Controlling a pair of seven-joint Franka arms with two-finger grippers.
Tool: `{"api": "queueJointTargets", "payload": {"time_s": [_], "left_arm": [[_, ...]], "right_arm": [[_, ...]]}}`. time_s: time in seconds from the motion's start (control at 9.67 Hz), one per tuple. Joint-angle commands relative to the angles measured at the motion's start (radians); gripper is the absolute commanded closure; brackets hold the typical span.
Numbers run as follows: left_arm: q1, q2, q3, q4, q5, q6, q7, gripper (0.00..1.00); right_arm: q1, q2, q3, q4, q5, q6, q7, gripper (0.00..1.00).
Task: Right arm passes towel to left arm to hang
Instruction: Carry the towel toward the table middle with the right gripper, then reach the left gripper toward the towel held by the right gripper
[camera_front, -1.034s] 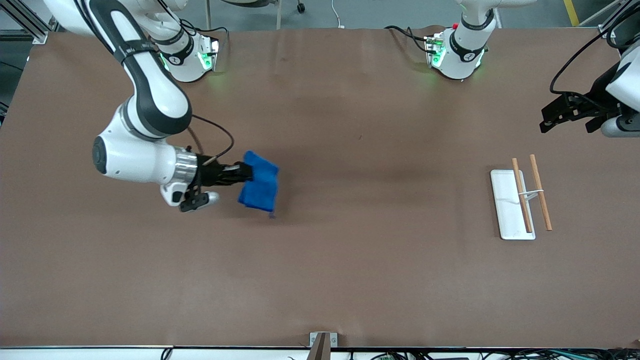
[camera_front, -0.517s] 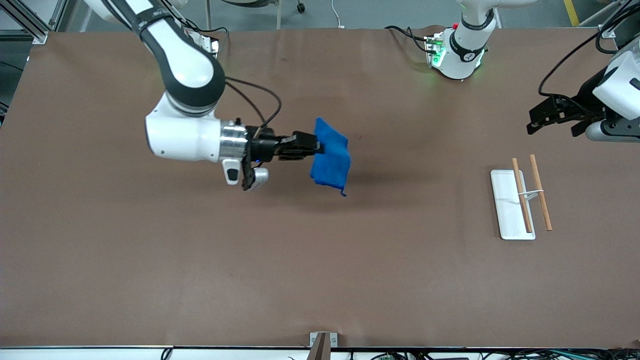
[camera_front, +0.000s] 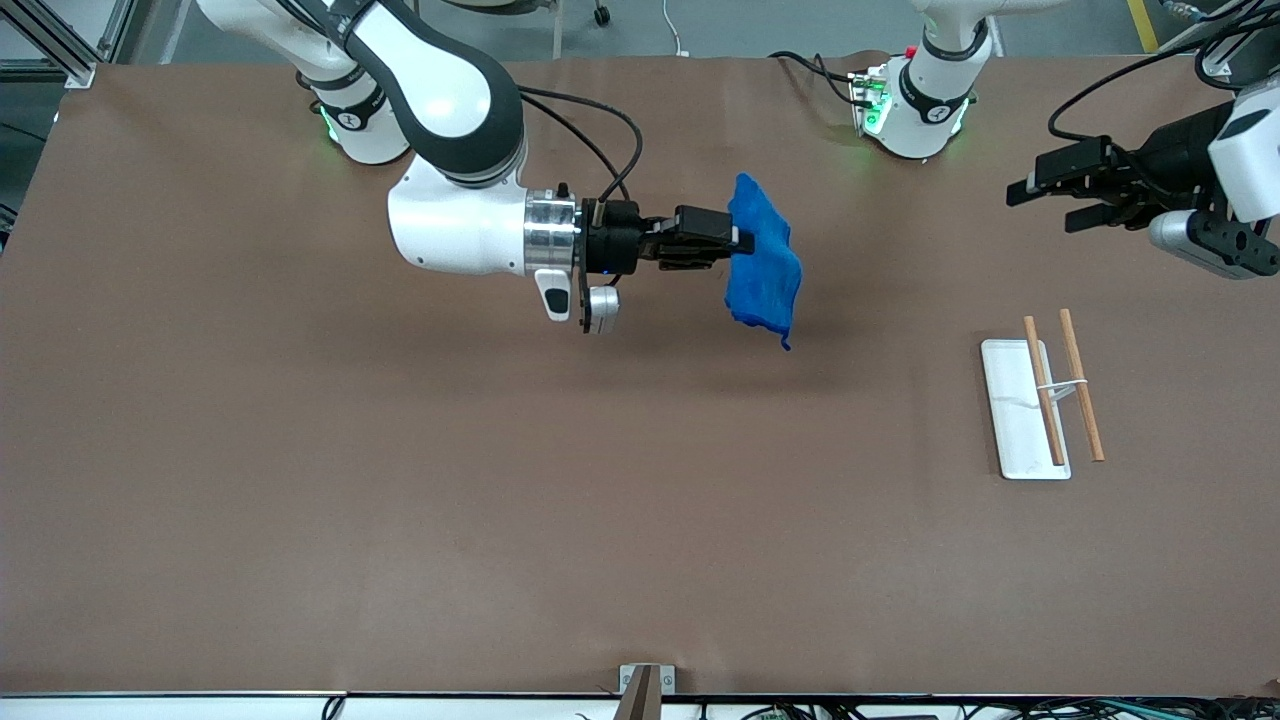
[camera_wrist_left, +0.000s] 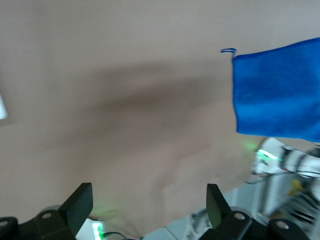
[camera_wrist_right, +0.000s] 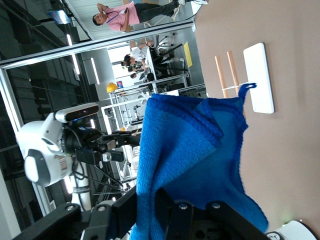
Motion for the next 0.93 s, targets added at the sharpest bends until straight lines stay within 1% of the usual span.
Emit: {"api": "queueJointTargets", "payload": {"time_s": [0.0, 0.1, 0.21, 0.31, 0.52, 0.72, 0.83], "left_arm": [[0.032, 0.007, -0.005, -0.106, -0.137, -0.030, 0.071, 0.00], [0.034, 0.007, -0.005, -0.167, -0.227, -0.081, 0.076, 0.00], [0.036, 0.006, -0.005, -0.248, -0.318, -0.124, 0.091, 0.00], [0.036, 0.004, -0.003, -0.308, -0.398, -0.131, 0.133, 0.00], [0.036, 0.016, -0.003, -0.377, -0.537, -0.125, 0.179, 0.00], [0.043, 0.036, -0.003, -0.443, -0.643, -0.079, 0.258, 0.01], [0.046, 0.045, -0.003, -0.494, -0.709, -0.070, 0.300, 0.04]], "right_arm": [[0.005, 0.012, 0.002, 0.018, 0.061, 0.003, -0.046, 1.00], [0.011, 0.012, 0.002, 0.019, 0.079, 0.003, -0.045, 1.00], [0.025, 0.012, 0.002, 0.021, 0.102, 0.003, -0.045, 1.00], [0.040, 0.012, 0.002, 0.026, 0.129, 0.003, -0.046, 1.00], [0.062, 0.012, 0.002, 0.038, 0.163, 0.005, -0.048, 1.00], [0.062, 0.012, 0.002, 0.042, 0.167, 0.005, -0.048, 1.00], [0.062, 0.012, 0.002, 0.042, 0.167, 0.003, -0.048, 1.00]]}}
